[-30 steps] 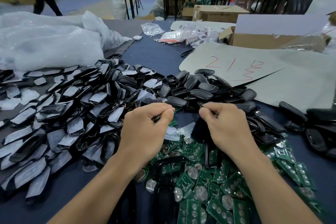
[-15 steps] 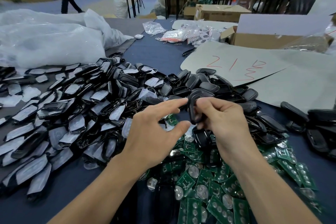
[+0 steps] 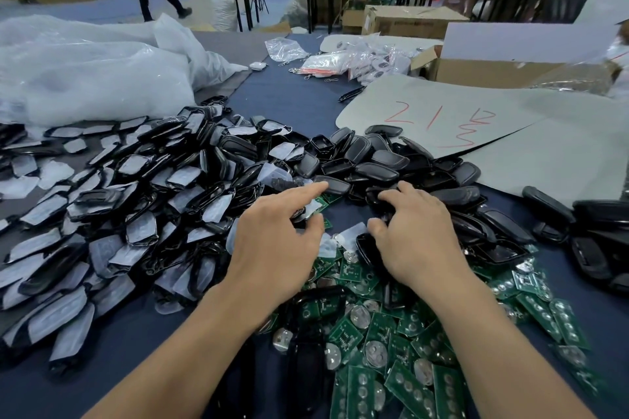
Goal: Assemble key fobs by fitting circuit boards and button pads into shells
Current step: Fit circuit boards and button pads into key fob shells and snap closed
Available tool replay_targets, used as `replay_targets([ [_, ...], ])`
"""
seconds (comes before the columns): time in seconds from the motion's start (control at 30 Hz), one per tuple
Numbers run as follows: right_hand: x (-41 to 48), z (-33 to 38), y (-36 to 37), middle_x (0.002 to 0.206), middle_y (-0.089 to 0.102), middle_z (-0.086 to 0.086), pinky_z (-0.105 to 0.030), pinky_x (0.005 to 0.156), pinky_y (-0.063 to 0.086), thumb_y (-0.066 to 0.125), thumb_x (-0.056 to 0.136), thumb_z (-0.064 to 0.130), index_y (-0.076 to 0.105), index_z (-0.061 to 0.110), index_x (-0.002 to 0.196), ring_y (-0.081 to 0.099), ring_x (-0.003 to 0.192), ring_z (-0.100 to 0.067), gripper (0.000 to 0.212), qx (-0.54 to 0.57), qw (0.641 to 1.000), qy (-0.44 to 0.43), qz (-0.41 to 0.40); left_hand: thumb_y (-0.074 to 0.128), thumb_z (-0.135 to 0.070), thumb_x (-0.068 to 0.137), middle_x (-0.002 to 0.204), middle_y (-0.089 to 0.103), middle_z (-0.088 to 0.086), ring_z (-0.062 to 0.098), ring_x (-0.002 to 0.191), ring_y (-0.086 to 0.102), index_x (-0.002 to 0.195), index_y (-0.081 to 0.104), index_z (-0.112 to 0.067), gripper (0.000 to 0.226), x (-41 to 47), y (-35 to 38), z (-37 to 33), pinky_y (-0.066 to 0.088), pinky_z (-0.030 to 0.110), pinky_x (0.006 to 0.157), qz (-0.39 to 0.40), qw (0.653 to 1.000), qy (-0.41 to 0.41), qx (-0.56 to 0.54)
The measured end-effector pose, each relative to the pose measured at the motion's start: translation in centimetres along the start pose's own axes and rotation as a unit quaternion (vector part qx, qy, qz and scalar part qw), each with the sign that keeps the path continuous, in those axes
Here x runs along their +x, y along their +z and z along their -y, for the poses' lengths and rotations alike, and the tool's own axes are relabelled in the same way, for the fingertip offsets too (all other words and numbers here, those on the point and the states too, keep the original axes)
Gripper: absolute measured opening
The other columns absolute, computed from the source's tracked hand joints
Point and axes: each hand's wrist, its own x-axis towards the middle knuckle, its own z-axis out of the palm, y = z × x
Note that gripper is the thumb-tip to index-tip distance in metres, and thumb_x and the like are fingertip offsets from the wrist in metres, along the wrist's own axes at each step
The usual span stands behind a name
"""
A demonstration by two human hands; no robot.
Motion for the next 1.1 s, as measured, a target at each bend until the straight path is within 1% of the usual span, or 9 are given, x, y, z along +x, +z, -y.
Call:
replay_targets([
  [0.17,0.0,0.3,-0.3,0.133,0.068,0.005,-0.03,0.117,0.024,0.069,0.092,0.023,0.075,0.032,0.088,0.05,0.126,-0.017,0.011,0.083,0.993,-0.021,-0.086,0.068,-0.025,0.096,0.131,0.068,-0.025,0.002,0.126,0.059,0.134,0.065,-0.05,0.045,0.1,-0.1,0.1,0.054,0.036,0.105,0.012,1.0,-0.017,-0.012],
  [0.23,-0.3,0.3,-0.5,0.089,0.076,0.016,-0.022,0.092,0.047,0.07,0.088,0.024,0.067,0.035,0.07,0.059,0.085,-0.005,0.021,0.123,0.989,-0.01,-0.085,0.068,-0.025,0.096,0.13,0.068,-0.025,0.001,0.125,0.059,0.133,0.065,-0.05,0.045,0.0,-0.1,0.2,0.055,0.036,0.103,0.012,1.0,-0.019,-0.015],
  [0.3,-0.2,0.2,-0.5,0.062,0.068,0.02,-0.01,0.057,0.042,0.072,0.086,0.026,0.068,0.033,0.064,0.06,0.059,-0.003,0.024,0.206,0.976,0.008,-0.073,0.068,-0.025,0.096,0.13,0.068,-0.024,0.0,0.124,0.059,0.132,0.065,-0.051,0.044,0.0,0.0,0.2,0.054,0.034,0.103,0.013,1.0,-0.019,-0.013],
  [0.47,-0.2,0.9,-0.7,0.059,0.068,0.006,-0.023,0.054,0.039,0.063,0.097,0.043,0.076,0.019,0.079,0.052,0.051,-0.01,0.033,0.401,0.913,0.016,-0.074,0.066,-0.025,0.096,0.131,0.069,-0.023,0.003,0.124,0.06,0.132,0.067,-0.048,0.043,0.0,-0.2,0.0,0.049,0.03,0.108,0.011,1.0,-0.018,-0.008],
  [0.57,-0.2,0.3,-0.3,0.078,0.074,0.026,-0.013,0.063,0.037,0.058,0.101,0.043,0.075,0.01,0.076,0.065,0.072,0.005,0.044,0.326,0.938,0.03,-0.113,0.066,-0.028,0.096,0.131,0.068,-0.025,0.0,0.075,0.057,0.131,0.065,-0.054,0.043,0.0,-0.2,0.0,0.061,0.039,0.084,0.019,0.999,-0.032,-0.004],
  [0.63,0.4,0.1,-0.1,0.114,0.076,0.014,-0.018,0.079,0.04,0.059,0.099,0.027,0.079,0.017,0.091,0.068,0.102,-0.007,0.025,0.283,0.95,0.038,-0.125,0.066,-0.029,0.096,0.131,0.067,-0.026,0.0,0.059,0.045,0.13,0.064,-0.056,0.044,0.0,-0.2,0.1,0.061,0.042,0.07,0.022,0.999,-0.037,0.007],
  [0.8,2.4,0.1,0.9,0.156,0.045,-0.006,-0.041,0.117,0.031,0.051,0.097,0.013,0.036,0.026,0.158,0.043,0.137,-0.03,0.064,-0.009,0.994,-0.091,0.061,0.066,-0.028,0.096,0.131,0.068,-0.022,0.007,0.077,0.059,0.13,0.066,-0.053,0.042,0.1,-0.2,0.1,0.06,0.041,0.083,0.025,0.999,-0.042,-0.001],
  [0.97,2.4,0.1,1.5,0.129,0.063,-0.006,-0.04,0.105,0.037,0.055,0.091,0.02,0.053,0.026,0.138,0.05,0.113,-0.028,0.047,0.062,0.997,-0.053,-0.003,0.067,-0.027,0.095,0.131,0.069,-0.021,0.003,0.066,0.051,0.13,0.066,-0.053,0.043,0.1,-0.1,0.4,0.061,0.041,0.079,0.02,0.999,-0.041,-0.001],
  [1.1,1.2,-0.2,0.8,0.115,0.066,0.002,-0.029,0.082,0.04,0.071,0.087,0.026,0.06,0.032,0.119,0.056,0.096,-0.022,0.035,0.17,0.983,0.007,-0.062,0.068,-0.025,0.094,0.129,0.068,-0.025,0.004,0.116,0.063,0.13,0.068,-0.048,0.043,0.1,-0.1,0.3,0.053,0.03,0.1,0.022,1.0,-0.017,0.003],
])
